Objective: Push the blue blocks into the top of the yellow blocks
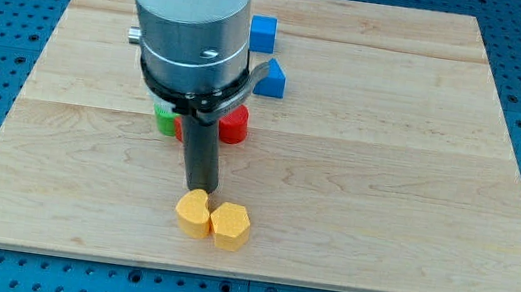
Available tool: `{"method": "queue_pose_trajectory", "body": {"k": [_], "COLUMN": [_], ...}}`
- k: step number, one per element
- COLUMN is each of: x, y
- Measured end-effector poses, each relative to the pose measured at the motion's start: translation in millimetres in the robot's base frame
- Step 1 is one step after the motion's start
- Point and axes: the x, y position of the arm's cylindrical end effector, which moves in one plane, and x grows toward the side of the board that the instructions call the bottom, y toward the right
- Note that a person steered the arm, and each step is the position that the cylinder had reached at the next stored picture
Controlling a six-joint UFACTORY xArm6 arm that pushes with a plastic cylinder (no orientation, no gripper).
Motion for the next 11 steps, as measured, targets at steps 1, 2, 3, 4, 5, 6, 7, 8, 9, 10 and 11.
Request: {"method": "queue_pose_trajectory", "body": {"k": [1, 2, 3, 4, 5, 6, 7, 8, 9, 10, 11], "x": [-29, -101, -168, -217, -280, -317, -287, -255, -232, -215, -234], "y": [44, 117, 145, 129, 126, 93, 47, 50, 62, 62, 75]}}
